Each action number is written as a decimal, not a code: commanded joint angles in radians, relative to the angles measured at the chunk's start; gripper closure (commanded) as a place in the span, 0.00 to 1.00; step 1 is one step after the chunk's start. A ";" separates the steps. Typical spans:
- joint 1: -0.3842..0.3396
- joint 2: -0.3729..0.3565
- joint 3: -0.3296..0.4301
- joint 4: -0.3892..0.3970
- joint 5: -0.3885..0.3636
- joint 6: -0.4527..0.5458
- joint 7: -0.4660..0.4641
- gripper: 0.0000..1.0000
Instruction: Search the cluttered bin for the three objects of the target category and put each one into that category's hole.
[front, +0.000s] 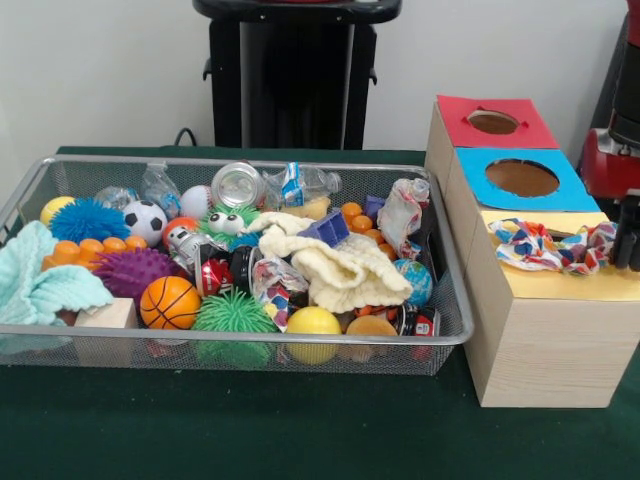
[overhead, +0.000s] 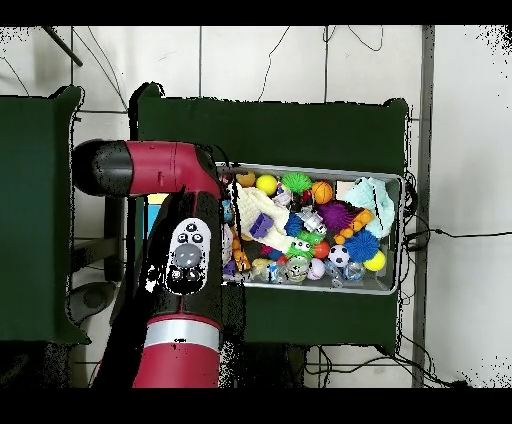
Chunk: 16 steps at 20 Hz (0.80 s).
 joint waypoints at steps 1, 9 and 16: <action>-0.021 -0.059 0.063 0.145 0.072 -0.019 0.237 1.00; 0.000 -0.024 0.030 0.158 0.065 -0.050 0.238 1.00; -0.003 -0.007 0.019 0.221 0.050 -0.079 0.229 1.00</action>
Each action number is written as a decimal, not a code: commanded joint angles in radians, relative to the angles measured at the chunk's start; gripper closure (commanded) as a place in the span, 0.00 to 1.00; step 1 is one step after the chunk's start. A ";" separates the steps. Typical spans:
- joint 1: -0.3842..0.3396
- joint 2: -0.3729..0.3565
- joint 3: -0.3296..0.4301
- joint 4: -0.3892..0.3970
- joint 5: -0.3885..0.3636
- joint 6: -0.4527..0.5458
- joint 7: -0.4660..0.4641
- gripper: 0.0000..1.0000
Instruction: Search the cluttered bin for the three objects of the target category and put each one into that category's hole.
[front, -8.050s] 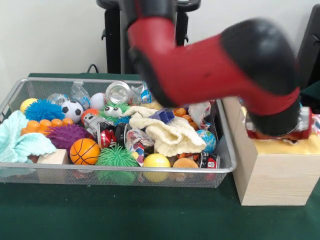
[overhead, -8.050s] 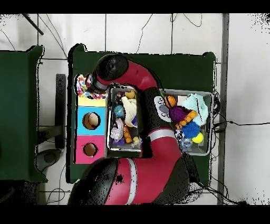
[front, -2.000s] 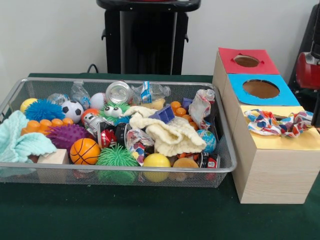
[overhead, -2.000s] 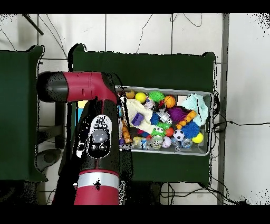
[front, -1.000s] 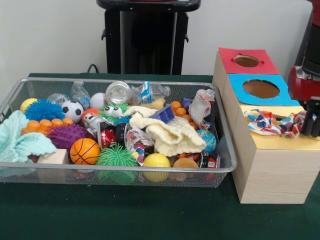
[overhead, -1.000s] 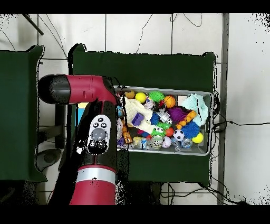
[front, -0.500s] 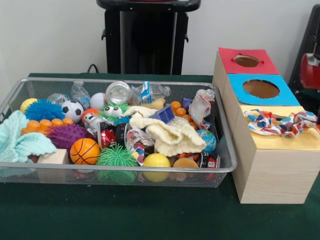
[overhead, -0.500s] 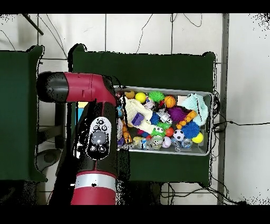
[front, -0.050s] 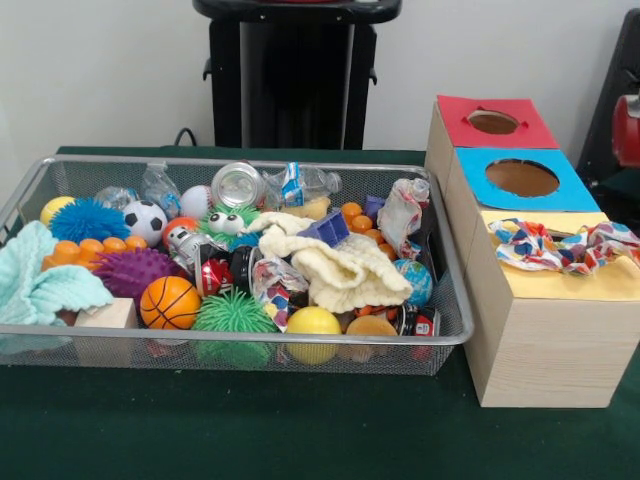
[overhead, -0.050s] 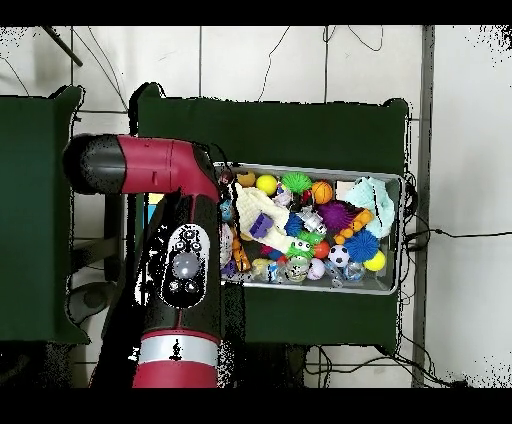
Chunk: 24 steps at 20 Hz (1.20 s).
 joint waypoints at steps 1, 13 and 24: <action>-0.005 0.035 0.018 0.210 -0.003 -0.057 0.229 1.00; 0.042 0.001 -0.013 0.277 0.006 -0.023 0.256 1.00; 0.067 0.045 -0.041 0.238 0.032 -0.173 0.285 1.00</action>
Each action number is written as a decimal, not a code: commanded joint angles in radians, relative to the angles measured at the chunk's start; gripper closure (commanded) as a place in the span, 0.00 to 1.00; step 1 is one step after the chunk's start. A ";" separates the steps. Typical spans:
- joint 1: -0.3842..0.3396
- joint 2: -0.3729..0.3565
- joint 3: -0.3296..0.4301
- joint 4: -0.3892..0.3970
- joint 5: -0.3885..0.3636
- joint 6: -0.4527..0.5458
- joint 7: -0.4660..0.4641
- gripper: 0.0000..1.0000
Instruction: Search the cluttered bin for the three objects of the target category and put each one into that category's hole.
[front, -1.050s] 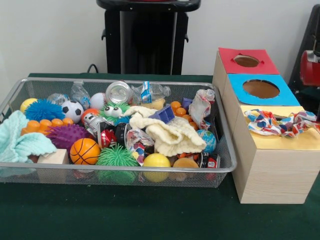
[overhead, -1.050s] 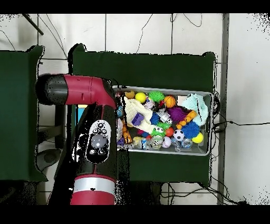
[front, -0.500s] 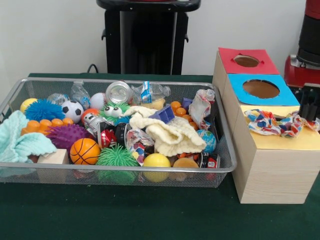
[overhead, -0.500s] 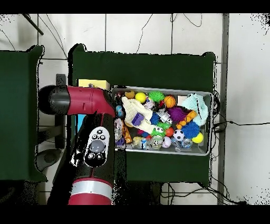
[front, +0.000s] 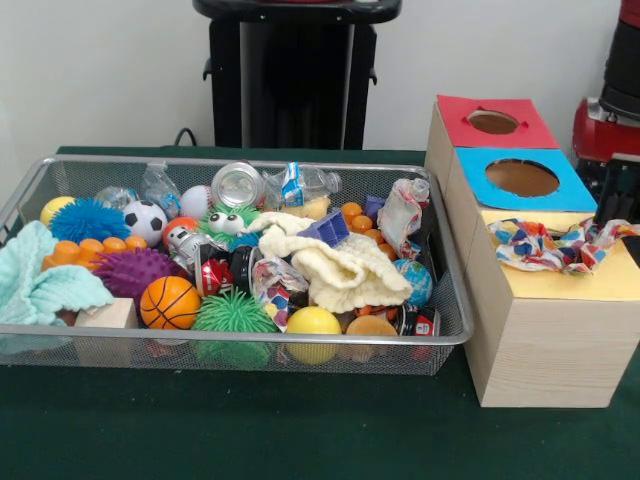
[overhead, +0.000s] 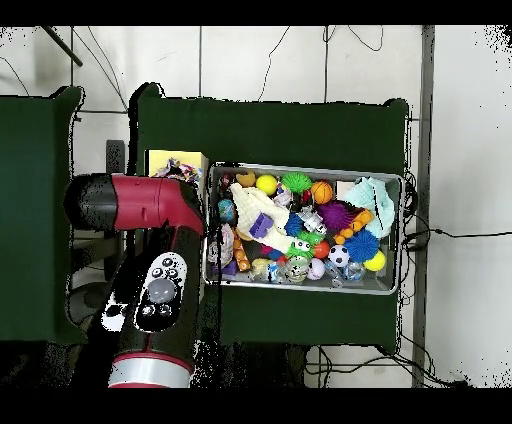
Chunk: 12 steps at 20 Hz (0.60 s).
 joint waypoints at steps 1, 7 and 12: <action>-0.023 0.055 0.017 0.080 0.028 -0.148 0.269 1.00; -0.015 0.061 -0.013 0.061 0.026 -0.174 0.277 1.00; -0.015 0.083 -0.019 0.033 0.033 -0.167 0.266 1.00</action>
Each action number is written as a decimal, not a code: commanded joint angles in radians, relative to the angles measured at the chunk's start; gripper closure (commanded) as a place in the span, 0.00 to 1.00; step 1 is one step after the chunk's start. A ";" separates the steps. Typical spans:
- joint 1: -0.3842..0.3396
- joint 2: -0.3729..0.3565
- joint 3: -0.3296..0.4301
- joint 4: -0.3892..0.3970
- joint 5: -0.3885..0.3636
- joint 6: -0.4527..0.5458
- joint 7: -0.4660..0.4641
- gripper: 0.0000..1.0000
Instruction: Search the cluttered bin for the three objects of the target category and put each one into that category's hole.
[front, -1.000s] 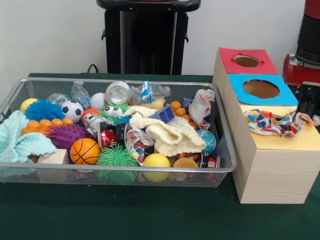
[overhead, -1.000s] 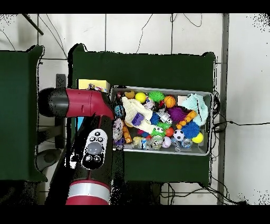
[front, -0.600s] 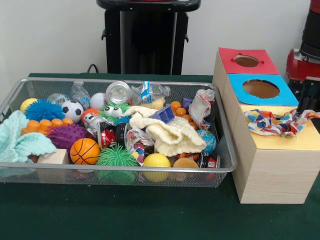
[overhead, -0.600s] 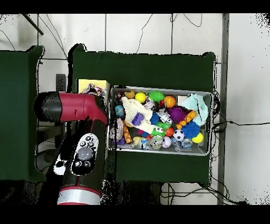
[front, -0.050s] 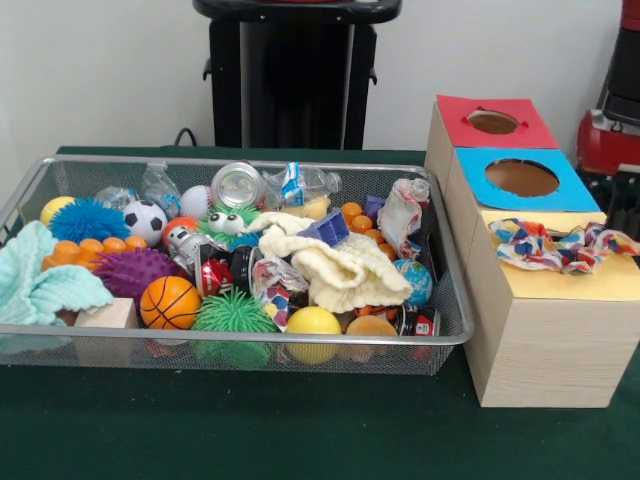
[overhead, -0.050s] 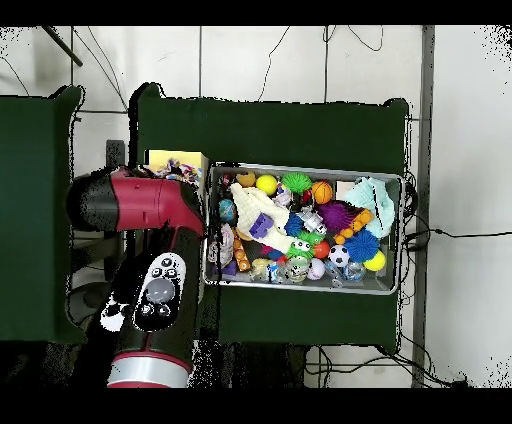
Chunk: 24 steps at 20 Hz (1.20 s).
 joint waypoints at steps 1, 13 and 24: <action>-0.018 0.071 -0.002 0.032 0.032 -0.038 0.262 1.00; -0.049 0.117 -0.026 -0.030 -0.004 0.070 0.182 1.00; -0.017 0.165 -0.140 -0.127 -0.087 0.198 0.113 1.00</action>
